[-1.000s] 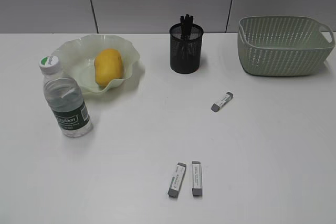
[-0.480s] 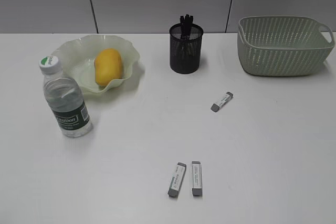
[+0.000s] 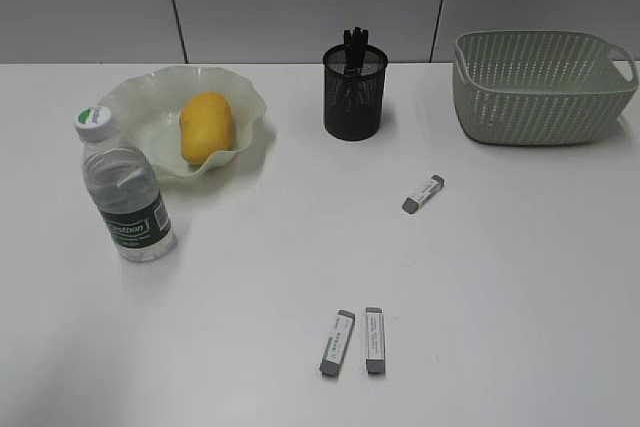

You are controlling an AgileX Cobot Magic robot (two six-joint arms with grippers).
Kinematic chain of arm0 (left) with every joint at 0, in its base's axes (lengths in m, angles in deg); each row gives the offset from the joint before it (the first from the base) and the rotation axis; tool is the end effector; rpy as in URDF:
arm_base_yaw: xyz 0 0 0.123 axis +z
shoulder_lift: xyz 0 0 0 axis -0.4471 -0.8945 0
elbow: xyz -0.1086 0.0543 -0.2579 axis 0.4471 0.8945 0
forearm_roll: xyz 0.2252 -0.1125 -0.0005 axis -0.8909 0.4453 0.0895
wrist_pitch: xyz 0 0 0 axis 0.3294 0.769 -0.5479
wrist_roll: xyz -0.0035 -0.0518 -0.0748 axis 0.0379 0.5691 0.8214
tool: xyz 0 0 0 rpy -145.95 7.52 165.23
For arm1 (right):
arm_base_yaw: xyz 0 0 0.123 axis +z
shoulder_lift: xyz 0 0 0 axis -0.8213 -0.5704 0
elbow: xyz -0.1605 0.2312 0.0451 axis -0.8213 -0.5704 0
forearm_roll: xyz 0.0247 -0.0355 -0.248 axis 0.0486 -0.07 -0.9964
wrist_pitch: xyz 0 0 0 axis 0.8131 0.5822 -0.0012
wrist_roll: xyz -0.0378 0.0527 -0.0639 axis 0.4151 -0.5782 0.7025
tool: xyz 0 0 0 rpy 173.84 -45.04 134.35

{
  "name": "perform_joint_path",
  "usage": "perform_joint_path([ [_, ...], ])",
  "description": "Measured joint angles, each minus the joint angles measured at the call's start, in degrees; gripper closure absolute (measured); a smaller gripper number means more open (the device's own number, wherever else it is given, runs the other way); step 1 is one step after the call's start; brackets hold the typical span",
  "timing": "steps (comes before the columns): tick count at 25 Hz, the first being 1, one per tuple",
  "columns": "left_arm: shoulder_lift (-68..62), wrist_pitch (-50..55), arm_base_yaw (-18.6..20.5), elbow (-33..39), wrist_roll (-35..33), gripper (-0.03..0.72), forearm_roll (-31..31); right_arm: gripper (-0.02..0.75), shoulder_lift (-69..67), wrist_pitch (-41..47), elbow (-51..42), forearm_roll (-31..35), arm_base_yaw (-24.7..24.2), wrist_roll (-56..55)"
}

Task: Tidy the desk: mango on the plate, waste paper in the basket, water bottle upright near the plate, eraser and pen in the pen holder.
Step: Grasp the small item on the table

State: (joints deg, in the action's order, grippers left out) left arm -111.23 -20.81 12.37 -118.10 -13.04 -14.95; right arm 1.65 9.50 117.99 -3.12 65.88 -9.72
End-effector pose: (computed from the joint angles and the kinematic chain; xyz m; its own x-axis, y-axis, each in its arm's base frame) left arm 0.1025 -0.0493 0.2927 -0.7402 0.1634 -0.6522 0.3788 0.9028 -0.2037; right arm -0.0052 -0.0064 0.2815 -0.4213 -0.0525 -0.9054 -0.1206 0.9927 -0.0014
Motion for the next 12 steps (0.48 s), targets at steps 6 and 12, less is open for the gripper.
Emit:
perform_joint_path([
  [6, -17.2, -5.5, -8.8, -4.7, -0.9, 0.447, 2.3, 0.374, 0.1, 0.0, 0.0, 0.1, 0.0, 0.1],
  [12, -35.9, -13.0, -29.2, -12.0, 16.0, 0.447, -8.4, 0.374, 0.1, -0.1, 0.0, 0.1, 0.0, 0.1],
])
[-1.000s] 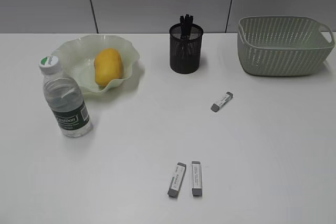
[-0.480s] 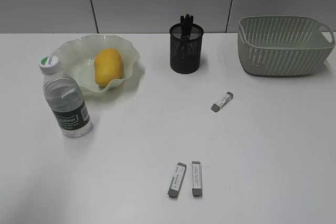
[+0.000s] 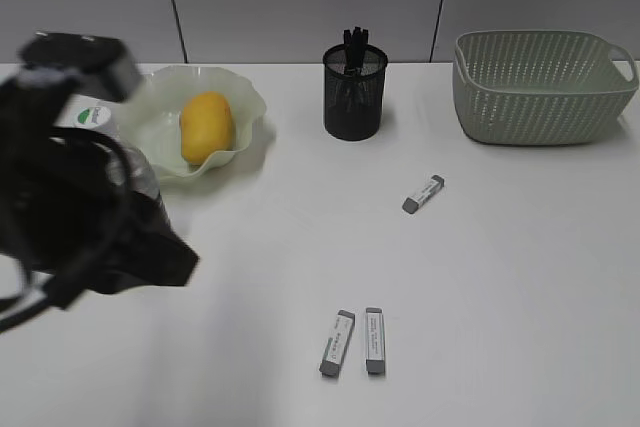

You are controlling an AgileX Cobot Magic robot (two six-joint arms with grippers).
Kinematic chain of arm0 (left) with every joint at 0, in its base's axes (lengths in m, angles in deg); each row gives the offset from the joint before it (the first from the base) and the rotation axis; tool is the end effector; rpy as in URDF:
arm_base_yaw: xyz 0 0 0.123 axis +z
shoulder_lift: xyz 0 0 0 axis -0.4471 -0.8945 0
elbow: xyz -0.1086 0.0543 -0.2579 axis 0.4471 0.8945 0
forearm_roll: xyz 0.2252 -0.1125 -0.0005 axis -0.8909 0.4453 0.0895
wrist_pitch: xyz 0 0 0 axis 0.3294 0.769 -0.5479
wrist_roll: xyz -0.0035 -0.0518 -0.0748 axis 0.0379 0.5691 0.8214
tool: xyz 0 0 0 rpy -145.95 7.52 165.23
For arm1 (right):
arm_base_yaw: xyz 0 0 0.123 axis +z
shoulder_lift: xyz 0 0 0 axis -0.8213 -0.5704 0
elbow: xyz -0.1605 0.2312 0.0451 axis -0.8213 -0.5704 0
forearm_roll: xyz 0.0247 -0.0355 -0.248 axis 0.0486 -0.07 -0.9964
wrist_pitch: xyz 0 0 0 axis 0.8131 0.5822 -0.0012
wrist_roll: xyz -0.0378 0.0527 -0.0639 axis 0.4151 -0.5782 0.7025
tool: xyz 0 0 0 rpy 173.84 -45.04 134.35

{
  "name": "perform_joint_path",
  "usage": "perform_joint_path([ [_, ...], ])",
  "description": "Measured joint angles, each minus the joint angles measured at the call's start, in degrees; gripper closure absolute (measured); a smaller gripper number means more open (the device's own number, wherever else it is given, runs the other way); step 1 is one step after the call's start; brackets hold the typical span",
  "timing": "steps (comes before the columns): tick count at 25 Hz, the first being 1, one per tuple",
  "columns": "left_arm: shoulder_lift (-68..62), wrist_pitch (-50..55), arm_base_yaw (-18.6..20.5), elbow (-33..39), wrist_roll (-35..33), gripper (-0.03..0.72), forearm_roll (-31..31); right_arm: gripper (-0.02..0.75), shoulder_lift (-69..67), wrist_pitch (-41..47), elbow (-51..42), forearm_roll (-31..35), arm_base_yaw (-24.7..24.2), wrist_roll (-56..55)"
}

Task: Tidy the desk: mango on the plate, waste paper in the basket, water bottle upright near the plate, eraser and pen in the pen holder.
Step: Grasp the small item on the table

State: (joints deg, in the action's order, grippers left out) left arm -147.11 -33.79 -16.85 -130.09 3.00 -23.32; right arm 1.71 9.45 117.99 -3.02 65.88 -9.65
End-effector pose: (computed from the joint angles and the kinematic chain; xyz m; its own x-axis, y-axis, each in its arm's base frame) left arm 0.1722 -0.1766 0.2522 -0.7874 0.4214 -0.4500 0.5515 0.8077 -0.2087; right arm -0.0053 -0.0062 0.2815 -0.4196 -0.0526 -0.9062 -0.1222 0.9925 -0.0010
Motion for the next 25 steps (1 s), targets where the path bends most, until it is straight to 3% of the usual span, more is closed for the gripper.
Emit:
perform_joint_path([
  [2, -6.8, -0.3, -5.8, -4.0, 8.1, 0.443, -6.8, 0.374, 0.0, 0.0, 0.0, 0.0, 0.0, 0.0],
  [4, -13.7, -0.5, -8.7, -7.7, 11.7, 0.407, -10.1, 0.374, 0.0, 0.0, 0.0, 0.0, 0.0, 0.0],
  [8, -23.7, -0.8, -10.0, -14.2, 13.7, 0.194, -10.8, 0.374, 0.0, 0.0, 0.0, 0.0, 0.0, 0.0],
  [10, -26.9, -0.9, -10.0, -16.7, 14.0, 0.146, -10.1, 0.374, 0.0, 0.0, 0.0, 0.0, 0.0, 0.0],
  [18, -36.2, -2.9, -10.0, -20.6, 16.5, 0.236, -9.0, 0.375, 0.0, 0.0, 0.0, 0.1, 0.0, 0.1],
  [25, -41.5, -3.8, -10.0, -21.1, 16.9, 0.25, -9.0, 0.375, 0.0, 0.0, 0.0, 0.1, 0.0, 0.1],
])
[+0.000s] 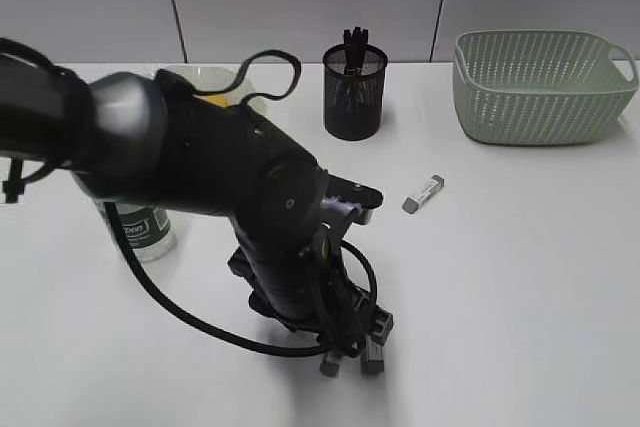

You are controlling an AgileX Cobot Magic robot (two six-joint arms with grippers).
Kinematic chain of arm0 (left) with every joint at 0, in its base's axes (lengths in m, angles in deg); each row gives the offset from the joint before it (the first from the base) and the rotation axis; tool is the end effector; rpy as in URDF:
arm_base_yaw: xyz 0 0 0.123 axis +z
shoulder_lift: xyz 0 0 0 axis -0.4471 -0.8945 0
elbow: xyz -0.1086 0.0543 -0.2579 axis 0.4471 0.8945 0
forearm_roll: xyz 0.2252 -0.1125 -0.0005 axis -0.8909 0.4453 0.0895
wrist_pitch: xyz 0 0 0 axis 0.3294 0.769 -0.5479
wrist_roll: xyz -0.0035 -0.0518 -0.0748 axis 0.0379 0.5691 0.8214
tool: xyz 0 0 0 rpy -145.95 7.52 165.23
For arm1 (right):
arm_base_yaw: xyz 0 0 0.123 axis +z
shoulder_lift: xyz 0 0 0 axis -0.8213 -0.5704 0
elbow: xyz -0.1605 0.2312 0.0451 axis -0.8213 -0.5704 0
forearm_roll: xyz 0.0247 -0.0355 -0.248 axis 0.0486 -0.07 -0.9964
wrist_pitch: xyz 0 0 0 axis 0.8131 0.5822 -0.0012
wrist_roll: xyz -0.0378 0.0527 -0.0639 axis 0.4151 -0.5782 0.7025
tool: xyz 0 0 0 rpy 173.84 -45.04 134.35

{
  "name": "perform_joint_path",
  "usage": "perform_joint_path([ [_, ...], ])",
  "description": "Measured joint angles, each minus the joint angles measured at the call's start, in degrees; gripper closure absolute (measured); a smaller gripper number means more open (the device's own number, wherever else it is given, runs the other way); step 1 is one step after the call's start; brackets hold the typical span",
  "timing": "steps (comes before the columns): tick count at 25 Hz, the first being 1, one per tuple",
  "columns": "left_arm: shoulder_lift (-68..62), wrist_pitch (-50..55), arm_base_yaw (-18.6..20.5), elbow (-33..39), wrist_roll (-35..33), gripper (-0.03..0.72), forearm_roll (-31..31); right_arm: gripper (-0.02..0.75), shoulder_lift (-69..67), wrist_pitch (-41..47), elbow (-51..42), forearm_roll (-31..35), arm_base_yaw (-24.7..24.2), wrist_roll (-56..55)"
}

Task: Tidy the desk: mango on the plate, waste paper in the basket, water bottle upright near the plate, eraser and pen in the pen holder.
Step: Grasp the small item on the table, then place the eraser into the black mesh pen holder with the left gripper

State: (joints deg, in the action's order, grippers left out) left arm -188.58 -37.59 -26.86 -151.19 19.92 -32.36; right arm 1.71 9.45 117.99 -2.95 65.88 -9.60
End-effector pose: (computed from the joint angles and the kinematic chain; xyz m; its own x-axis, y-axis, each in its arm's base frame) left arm 0.2242 -0.3035 0.1176 -0.8559 0.4817 -0.1883 0.5038 0.8588 -0.0933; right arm -0.0053 -0.0062 0.2815 -0.4196 -0.0528 -0.9061 -0.1232 0.9924 -0.0008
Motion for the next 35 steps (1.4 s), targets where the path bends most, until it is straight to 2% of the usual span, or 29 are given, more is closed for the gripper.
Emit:
perform_joint_path([
  [8, -0.9, -2.1, 0.0, -0.1, 0.4, 0.269, -0.6, 0.375, 0.0, 0.0, 0.0, 0.0, 0.0, 0.0],
  [14, -1.0, -2.3, 0.0, -0.1, 0.4, 0.459, -3.1, 0.375, 0.0, 0.0, 0.0, 0.0, 0.0, 0.1],
  [21, -1.0, -2.6, 0.0, -0.1, 0.5, 0.54, -5.3, 0.375, 0.0, -0.1, 0.0, 0.0, 0.0, 0.1],
  [30, 4.2, -5.5, 0.1, 0.0, 0.5, 0.543, -14.2, 0.375, 0.0, -0.1, 0.0, 0.0, 0.0, 0.1],
  [33, 8.7, -9.8, 1.5, 0.0, 0.5, 0.543, -18.8, 0.375, 0.0, -0.1, 0.0, 0.0, 0.0, 0.1],
  [35, 11.1, -16.4, 4.0, 0.0, 0.5, 0.543, -20.1, 0.375, 0.0, -0.1, 0.0, 0.0, 0.0, 0.1],
])
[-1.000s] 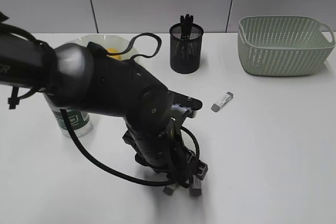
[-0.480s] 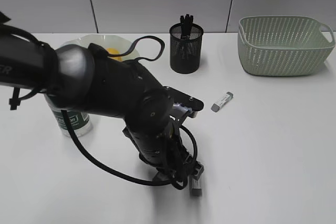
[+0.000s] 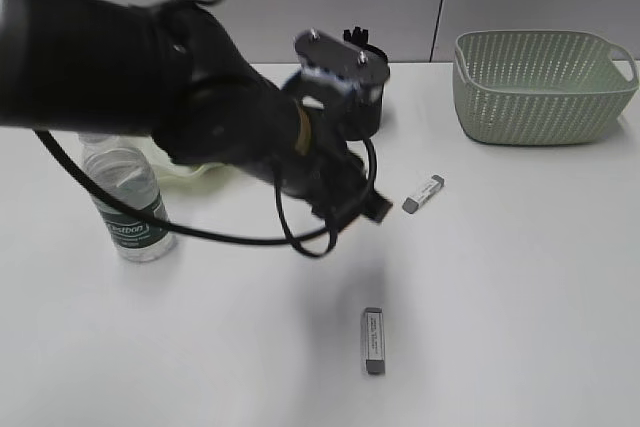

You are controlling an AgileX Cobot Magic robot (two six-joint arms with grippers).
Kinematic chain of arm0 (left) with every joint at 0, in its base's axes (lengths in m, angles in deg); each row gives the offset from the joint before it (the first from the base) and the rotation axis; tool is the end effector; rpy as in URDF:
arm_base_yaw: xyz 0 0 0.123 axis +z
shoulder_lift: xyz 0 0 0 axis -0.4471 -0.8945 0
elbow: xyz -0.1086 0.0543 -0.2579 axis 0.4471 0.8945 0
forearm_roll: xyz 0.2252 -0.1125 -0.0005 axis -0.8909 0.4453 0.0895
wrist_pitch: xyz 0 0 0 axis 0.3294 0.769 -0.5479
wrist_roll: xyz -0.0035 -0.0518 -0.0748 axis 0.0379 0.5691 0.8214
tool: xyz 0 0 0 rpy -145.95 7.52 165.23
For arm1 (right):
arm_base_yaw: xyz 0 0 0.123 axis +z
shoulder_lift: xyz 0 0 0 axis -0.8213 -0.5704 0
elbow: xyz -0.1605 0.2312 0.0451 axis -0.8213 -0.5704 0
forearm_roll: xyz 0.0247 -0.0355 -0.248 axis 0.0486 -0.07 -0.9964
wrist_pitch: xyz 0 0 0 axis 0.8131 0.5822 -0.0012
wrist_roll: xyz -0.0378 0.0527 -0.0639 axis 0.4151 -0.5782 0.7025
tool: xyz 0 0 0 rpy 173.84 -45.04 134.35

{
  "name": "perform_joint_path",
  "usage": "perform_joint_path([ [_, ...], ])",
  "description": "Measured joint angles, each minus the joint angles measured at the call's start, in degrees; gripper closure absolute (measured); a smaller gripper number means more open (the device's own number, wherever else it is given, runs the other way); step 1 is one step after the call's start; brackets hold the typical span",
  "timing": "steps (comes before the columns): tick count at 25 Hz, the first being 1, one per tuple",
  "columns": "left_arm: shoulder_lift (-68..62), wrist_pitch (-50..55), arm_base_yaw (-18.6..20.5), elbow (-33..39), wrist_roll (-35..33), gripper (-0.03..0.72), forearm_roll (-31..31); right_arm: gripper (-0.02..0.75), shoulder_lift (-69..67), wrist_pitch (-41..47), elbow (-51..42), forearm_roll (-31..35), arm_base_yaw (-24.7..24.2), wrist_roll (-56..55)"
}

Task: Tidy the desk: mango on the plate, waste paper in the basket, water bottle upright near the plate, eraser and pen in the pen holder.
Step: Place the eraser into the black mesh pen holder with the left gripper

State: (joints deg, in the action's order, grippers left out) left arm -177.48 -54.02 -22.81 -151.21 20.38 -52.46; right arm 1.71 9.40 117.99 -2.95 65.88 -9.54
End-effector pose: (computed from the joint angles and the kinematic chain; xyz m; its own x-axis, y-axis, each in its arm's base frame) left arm 0.2642 -0.2930 0.2054 -0.5554 0.5114 -0.6558 0.6629 0.7484 0.0222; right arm -0.0053 -0.0061 0.2816 -0.4187 -0.0538 -0.9065 -0.1237 0.9923 -0.0017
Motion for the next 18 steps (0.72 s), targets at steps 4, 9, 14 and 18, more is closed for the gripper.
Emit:
perform_joint_path([
  [4, 1.6, -18.3, 6.7, 0.0, 0.0, 0.543, -1.0, 0.375, 0.0, 0.0, 0.0, 0.0, 0.0, 0.0],
  [9, -2.5, -41.5, 14.7, 0.0, 0.0, 0.543, -1.4, 0.375, 0.0, -0.1, 0.0, 0.0, 0.0, 0.0],
  [14, -10.2, -52.4, 18.0, -2.5, 0.0, 0.543, -1.0, 0.375, 0.0, -0.1, 0.0, 0.0, 0.0, 0.0],
  [18, -16.1, -53.6, 18.0, -9.1, 0.0, 0.543, -0.4, 0.375, 0.0, -0.1, 0.0, 0.0, 0.0, 0.0],
])
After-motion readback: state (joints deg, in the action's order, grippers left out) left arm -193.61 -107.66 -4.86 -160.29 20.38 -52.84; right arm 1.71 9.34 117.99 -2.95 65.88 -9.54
